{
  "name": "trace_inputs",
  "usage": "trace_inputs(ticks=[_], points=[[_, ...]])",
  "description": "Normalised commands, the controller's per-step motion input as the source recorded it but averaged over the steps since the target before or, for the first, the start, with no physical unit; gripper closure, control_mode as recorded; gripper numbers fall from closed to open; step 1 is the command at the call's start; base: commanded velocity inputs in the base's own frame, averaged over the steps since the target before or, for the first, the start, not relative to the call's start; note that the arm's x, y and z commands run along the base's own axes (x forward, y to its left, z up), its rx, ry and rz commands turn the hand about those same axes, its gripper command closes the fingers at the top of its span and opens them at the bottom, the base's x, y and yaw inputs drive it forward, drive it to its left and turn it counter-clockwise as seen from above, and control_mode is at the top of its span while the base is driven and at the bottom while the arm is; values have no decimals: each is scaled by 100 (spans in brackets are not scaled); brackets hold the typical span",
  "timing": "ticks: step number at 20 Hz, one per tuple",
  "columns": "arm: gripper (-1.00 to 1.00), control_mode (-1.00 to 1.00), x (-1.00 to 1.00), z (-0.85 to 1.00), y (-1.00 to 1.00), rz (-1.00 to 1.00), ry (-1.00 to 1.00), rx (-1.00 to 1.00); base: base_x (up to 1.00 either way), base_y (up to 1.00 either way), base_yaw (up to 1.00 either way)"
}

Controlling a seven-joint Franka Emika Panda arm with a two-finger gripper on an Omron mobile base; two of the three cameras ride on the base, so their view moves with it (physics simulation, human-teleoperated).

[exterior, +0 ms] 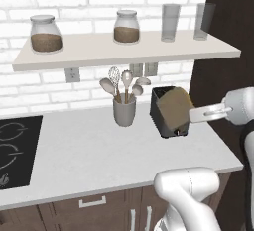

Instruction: Start the toaster. Once the lever pops up, take the bread to the plate on the dining counter.

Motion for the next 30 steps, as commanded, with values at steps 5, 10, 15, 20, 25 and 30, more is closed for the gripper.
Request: trace_inputs(ticks=[5,10,15,20,25,30], points=[[100,-100,7,0,17,8,-1,0,0,0,0],[100,-100,-2,0,30,8,0,0,0,0,0],[100,100,-7,0,7,3,0,0,-52,42,14],[100,100,0,0,0,0,0,0,-74,58,21],[100,100,0,0,0,0,0,0,-53,86,50],[100,100,0,0,0,0,0,0,-6,43,94]])
